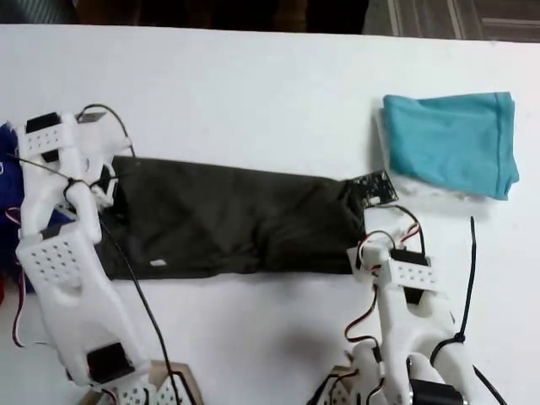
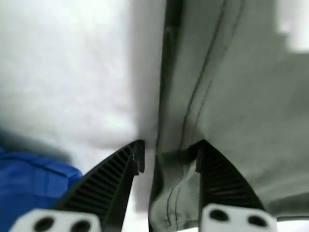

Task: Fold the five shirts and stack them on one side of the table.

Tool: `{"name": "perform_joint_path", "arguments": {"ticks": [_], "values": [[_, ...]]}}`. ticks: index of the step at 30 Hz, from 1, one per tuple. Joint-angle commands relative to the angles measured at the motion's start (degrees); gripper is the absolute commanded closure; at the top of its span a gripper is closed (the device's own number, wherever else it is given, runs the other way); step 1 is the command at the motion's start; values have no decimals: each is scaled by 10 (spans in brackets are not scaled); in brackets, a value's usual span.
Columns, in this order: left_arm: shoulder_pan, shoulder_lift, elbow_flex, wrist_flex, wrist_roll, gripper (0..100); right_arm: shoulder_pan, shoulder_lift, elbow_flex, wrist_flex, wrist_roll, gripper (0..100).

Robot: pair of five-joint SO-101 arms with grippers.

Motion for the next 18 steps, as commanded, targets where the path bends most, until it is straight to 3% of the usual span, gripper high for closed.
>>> {"name": "perform_joint_path", "arguments": {"ticks": [1, 7, 15, 18], "values": [[40, 18, 4, -7, 7, 805, 2, -22, 1, -11, 2, 978], [91, 29, 4, 2, 41, 805, 2, -22, 1, -11, 2, 978], [107, 30, 6, 5, 40, 809, 2, -22, 1, -11, 2, 978], [104, 30, 5, 10, 39, 944, 2, -22, 1, -11, 2, 978]]}}
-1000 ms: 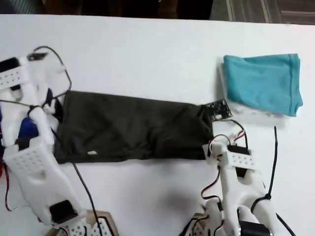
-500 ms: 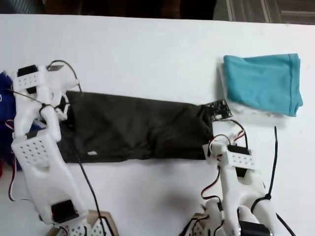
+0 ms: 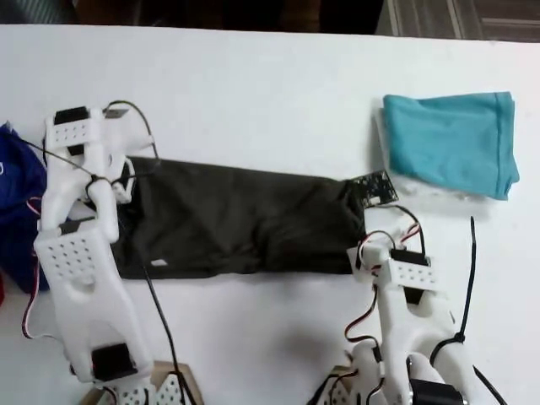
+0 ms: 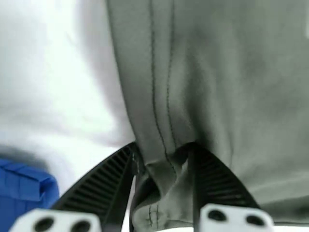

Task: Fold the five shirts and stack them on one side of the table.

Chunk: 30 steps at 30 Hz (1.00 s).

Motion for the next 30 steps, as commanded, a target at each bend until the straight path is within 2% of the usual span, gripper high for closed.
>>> {"name": "perform_joint_path", "arguments": {"ticks": [1, 2, 7, 13, 19, 24, 30], "values": [[31, 11, 6, 3, 2, 992, 2, -22, 1, -9, 2, 978], [25, 11, 6, 4, 2, 965, 2, -22, 1, -9, 2, 978], [-15, 10, 1, 4, -18, 974, 3, -24, 2, -9, 2, 978], [-96, 4, 0, 3, -67, 974, 4, -28, -1, -3, 2, 978], [-166, 4, -36, 20, -104, 974, 9, -57, -43, 67, 2, 978], [-177, 3, -109, 81, -112, 974, 51, -153, -47, 94, -57, 978], [-157, -53, -83, 83, -108, 974, 76, -203, 47, 71, -33, 978]]}}
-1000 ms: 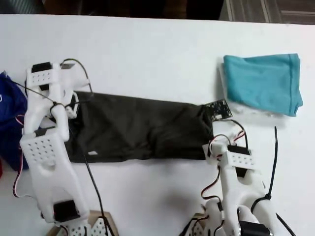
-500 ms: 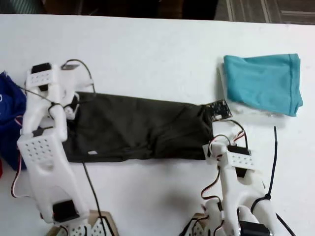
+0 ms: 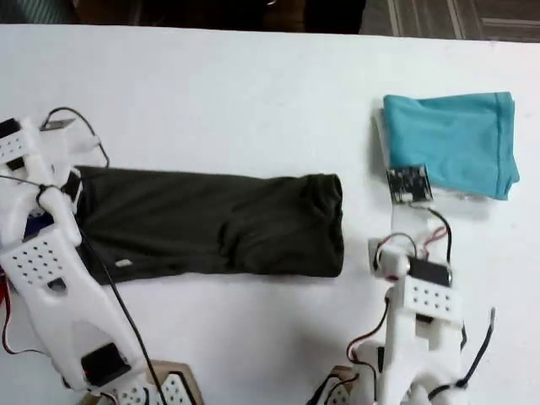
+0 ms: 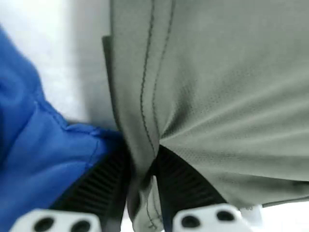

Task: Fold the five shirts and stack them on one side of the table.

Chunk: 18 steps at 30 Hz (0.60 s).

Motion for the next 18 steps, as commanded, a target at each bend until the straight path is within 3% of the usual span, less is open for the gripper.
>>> {"name": "perform_joint_path", "arguments": {"ticks": [1, 9, 18], "values": [[12, -88, 36, 12, -2, 974, 9, -29, 46, -32, 22, 978], [152, -353, 234, 11, 20, 974, 8, -33, 91, -84, 31, 978], [418, -532, 290, -11, 83, 974, 30, -36, 91, -84, 28, 978]]}}
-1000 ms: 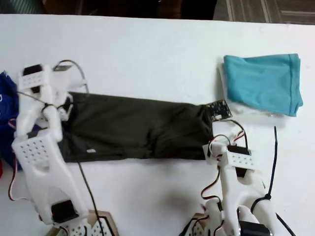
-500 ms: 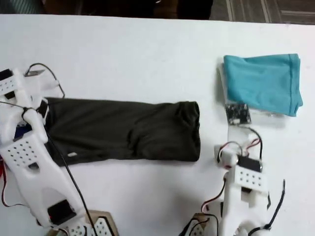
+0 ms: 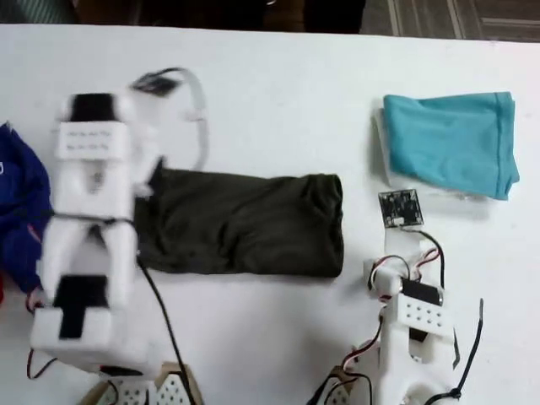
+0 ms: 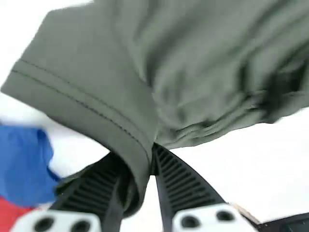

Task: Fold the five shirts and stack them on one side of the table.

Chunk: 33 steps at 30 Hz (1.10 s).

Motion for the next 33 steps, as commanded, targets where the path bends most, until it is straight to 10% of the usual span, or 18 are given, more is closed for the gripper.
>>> {"name": "perform_joint_path", "arguments": {"ticks": [1, 17, 33], "values": [[107, -53, 0, -23, 25, 974, 25, -16, -4, -10, -7, 978], [338, -51, 6, -204, 113, 974, 44, -17, -8, -15, -38, 978], [354, 25, 0, -268, 118, 887, 42, -17, -8, -15, -38, 978]]}}
